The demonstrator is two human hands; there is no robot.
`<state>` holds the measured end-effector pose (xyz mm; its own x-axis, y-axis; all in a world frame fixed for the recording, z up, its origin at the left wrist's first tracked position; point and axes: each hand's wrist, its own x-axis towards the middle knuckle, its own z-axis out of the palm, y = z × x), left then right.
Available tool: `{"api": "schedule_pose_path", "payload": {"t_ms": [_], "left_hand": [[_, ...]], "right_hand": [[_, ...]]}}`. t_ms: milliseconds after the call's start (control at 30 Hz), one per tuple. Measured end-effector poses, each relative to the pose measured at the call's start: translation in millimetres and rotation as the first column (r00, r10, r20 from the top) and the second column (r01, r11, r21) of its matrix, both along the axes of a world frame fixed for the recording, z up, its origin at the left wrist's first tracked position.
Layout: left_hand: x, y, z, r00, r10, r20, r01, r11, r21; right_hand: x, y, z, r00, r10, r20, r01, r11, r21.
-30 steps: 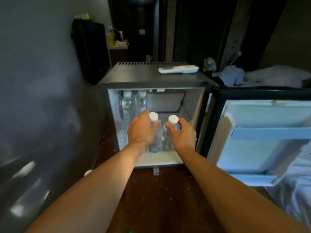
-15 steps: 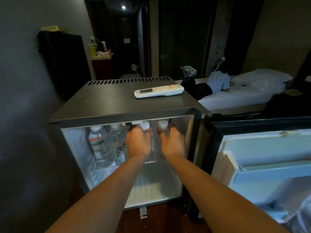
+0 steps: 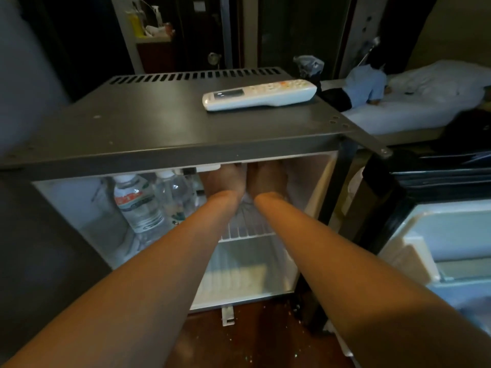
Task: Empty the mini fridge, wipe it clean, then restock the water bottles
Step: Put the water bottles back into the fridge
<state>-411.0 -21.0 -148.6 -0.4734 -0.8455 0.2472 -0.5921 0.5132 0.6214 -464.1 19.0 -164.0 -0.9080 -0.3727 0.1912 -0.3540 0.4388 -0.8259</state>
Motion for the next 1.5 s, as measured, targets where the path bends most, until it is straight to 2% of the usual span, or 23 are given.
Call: {"api": "schedule_pose_path", "payload": {"t_ms": [133,233,333,400,467,567,633,733,833,900,1033,1200,1333,1500], "left_hand": [[32,12,8,0.995,-0.084,0.057,0.08,0.994,0.073],[79,25,1,0.976,-0.215,0.036,0.21,0.971,0.115],[138,25,-14,0.95,-0.296,0.096,0.28,0.948,0.155],[184,19,-25,0.943,-0.269,0.195,0.244,0.959,0.143],[233,8,-36,0.945,-0.149,0.291,0.11,0.983,0.146],[302,-10,-54,0.922,0.021,0.388,-0.087,0.984,0.154],[338,-20,-70,0.882,0.087,0.463,-0.193,0.964,0.186],[371,-30,-98,0.812,0.119,0.571,-0.298,0.926,0.231],[383,-36,-124,0.803,0.084,0.59,-0.31,0.904,0.294],[382,-36,-141,0.81,0.078,0.581,-0.306,0.902,0.305],[373,-36,-163,0.826,0.136,0.548,-0.33,0.903,0.274],[339,-29,-140,0.838,0.094,0.537,-0.237,0.95,0.204],[292,-10,-90,0.91,-0.025,0.414,-0.08,0.969,0.236],[229,26,-33,0.985,-0.091,0.147,0.066,0.983,0.169]], "right_hand": [[21,12,-1,0.993,0.028,0.119,-0.036,0.997,0.066],[60,28,-14,0.992,-0.124,0.005,0.124,0.992,-0.036],[111,39,-36,0.987,-0.155,-0.048,0.155,0.988,-0.009],[143,41,-55,0.992,-0.125,-0.019,0.125,0.992,0.003],[172,39,-72,0.997,-0.041,0.06,0.039,0.999,0.031],[210,32,-97,0.962,0.17,0.212,-0.194,0.976,0.095],[235,27,-108,0.892,0.331,0.307,-0.394,0.903,0.17],[268,21,-127,0.726,0.533,0.435,-0.664,0.709,0.237],[288,11,-148,0.63,0.634,0.448,-0.774,0.56,0.296],[296,6,-158,0.614,0.665,0.426,-0.789,0.525,0.319],[302,4,-174,0.611,0.683,0.401,-0.791,0.555,0.259],[277,15,-162,0.729,0.579,0.365,-0.68,0.676,0.285],[235,41,-124,0.837,0.501,0.221,-0.547,0.762,0.345],[179,92,-55,0.965,0.261,0.03,-0.26,0.93,0.259]]}}
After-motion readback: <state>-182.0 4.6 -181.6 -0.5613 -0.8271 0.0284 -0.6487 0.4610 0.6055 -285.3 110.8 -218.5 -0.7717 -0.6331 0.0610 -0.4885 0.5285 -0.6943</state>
